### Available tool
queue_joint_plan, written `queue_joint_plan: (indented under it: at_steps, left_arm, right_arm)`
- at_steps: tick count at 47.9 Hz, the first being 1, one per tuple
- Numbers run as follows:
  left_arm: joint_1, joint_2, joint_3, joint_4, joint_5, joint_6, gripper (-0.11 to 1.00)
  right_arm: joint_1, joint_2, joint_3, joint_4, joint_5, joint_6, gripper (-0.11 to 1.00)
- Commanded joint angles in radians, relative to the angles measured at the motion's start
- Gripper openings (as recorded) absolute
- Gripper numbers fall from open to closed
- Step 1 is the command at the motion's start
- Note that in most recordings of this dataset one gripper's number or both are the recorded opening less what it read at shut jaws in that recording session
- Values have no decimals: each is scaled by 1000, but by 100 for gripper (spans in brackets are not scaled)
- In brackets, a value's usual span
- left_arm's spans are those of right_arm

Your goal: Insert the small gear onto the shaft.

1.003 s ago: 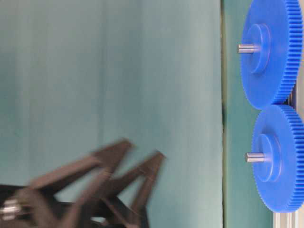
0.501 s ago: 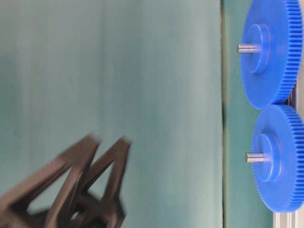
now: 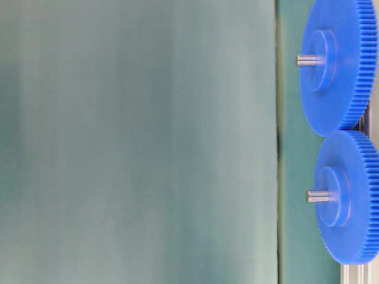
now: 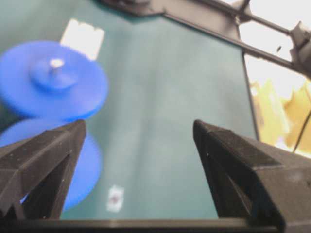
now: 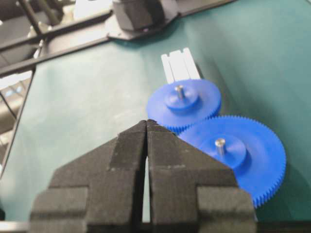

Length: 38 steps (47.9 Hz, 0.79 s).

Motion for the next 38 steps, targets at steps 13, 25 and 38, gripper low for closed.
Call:
queue_joint_plan:
  at_steps: [13,25,38]
  left_arm:
    - [12,-364,187,3,84,6,91]
    - [17,-321,225,3,190,92,90]
    - [21,-313,310,3,144,239,90]
  right_arm:
    - [-3,-18,38,-2,32,8,4]
    - [-3,-28,153,-2,32,8,4]
    - [-5,-25,230,-2,-71,8,4]
